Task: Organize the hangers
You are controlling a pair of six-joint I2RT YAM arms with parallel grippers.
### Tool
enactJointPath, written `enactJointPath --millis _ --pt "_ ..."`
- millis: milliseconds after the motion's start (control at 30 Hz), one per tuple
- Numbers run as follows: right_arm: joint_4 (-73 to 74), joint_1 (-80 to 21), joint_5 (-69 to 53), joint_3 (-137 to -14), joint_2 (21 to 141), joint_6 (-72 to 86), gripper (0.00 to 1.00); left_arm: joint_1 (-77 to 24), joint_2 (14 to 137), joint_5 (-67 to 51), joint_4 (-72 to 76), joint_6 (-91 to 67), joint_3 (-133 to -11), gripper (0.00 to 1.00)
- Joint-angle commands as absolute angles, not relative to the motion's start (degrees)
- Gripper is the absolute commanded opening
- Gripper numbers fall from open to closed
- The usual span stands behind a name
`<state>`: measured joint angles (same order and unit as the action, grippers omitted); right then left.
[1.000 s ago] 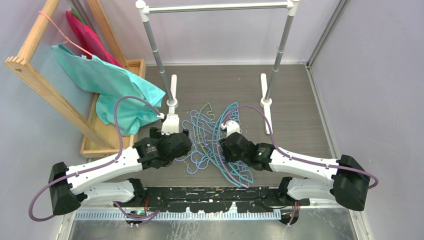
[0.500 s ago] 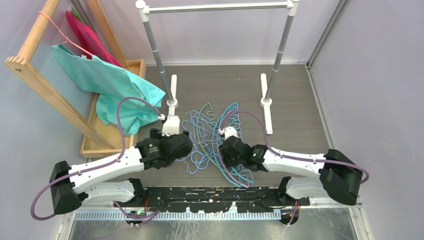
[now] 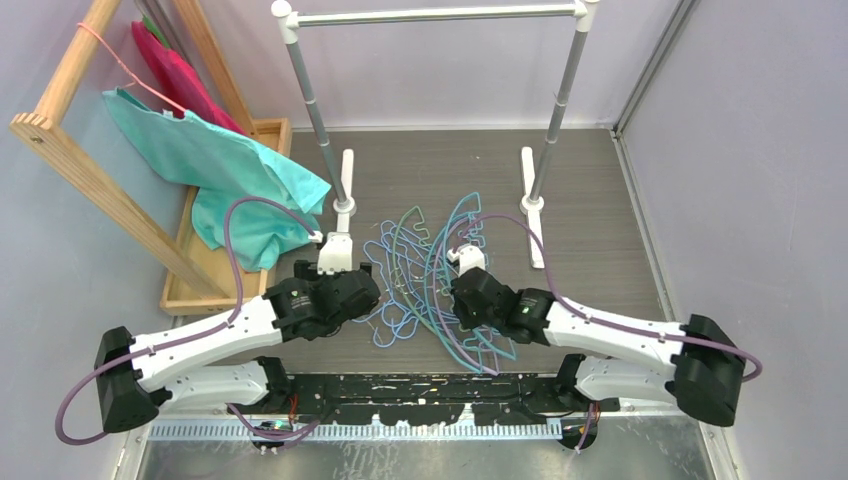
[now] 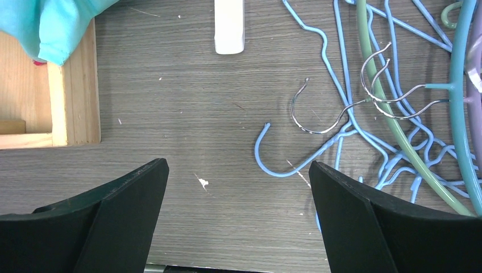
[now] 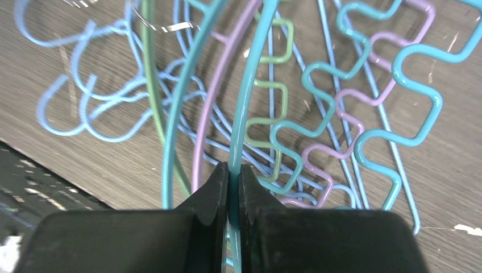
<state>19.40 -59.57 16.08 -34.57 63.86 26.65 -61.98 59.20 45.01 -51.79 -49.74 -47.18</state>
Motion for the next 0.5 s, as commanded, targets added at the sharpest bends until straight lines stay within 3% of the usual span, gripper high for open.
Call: enactJointPath --millis 0,300,467 --pt "19.68 -59.86 18.52 -42.75 57.13 26.66 0.01 -62.14 58.14 47.18 -53.22 -51.14 -47.34 0.98" --pt "7.38 -57.85 20.05 -61.89 60.83 21.03 0.01 -62.14 59.3 46.01 -52.4 -51.33 -47.3 0.98" --pt "-0.78 -48.7 3.48 -76.18 71.46 24.94 0.01 -62.14 59.73 45.68 -52.82 -51.69 -47.5 0.98"
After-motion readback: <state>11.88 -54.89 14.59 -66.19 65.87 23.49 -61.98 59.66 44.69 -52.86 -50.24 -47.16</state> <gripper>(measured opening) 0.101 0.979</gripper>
